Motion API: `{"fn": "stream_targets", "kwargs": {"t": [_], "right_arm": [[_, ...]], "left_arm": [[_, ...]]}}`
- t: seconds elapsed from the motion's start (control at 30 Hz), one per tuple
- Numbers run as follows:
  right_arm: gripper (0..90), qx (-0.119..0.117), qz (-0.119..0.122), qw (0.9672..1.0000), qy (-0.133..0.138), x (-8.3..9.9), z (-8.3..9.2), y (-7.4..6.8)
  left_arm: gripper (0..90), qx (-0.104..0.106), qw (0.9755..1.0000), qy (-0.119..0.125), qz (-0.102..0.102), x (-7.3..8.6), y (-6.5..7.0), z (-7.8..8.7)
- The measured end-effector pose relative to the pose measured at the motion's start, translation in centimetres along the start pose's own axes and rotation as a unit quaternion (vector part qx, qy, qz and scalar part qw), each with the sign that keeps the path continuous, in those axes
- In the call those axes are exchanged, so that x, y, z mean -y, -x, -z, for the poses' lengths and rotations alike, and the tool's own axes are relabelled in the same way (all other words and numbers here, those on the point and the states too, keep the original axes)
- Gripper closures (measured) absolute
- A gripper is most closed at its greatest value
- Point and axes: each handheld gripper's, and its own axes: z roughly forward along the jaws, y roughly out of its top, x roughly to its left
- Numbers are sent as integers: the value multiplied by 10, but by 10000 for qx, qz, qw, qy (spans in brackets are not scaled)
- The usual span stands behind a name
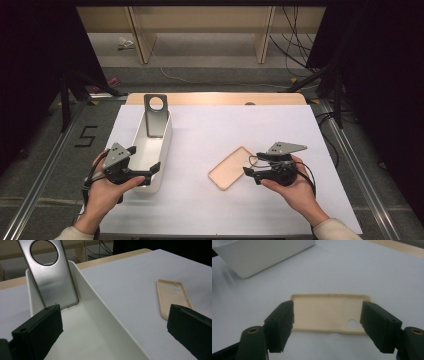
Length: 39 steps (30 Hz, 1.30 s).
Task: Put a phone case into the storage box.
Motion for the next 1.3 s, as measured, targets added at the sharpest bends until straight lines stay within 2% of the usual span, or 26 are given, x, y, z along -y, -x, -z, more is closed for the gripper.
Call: {"fn": "stream_targets", "kwargs": {"t": [0.17,0.23,0.47,0.6,1.0,1.2,1.3], "right_arm": [[407,-101,150,9996,-194,-5,-14,-9],[489,-164,223,9991,-316,-7,-21,-14],[788,-326,391,9949,-875,-14,-45,-27],[888,-340,454,9914,-1176,-17,-55,-33],[900,-395,458,9804,-1877,-16,-80,-43],[900,-307,405,9752,-2153,-13,-87,-40],[900,-269,373,9738,-2229,-12,-88,-38]], "left_arm": [[0,-16,10000,33,43,-1,0,0],[0,-19,10000,37,34,-1,0,0],[0,-25,10000,63,21,-3,1,1],[0,-18,10000,44,14,-3,2,1],[1,-43,10000,20,-27,-2,2,0],[3,-35,10000,24,-37,-2,2,0],[4,-36,10000,38,-53,-2,2,0]]}}
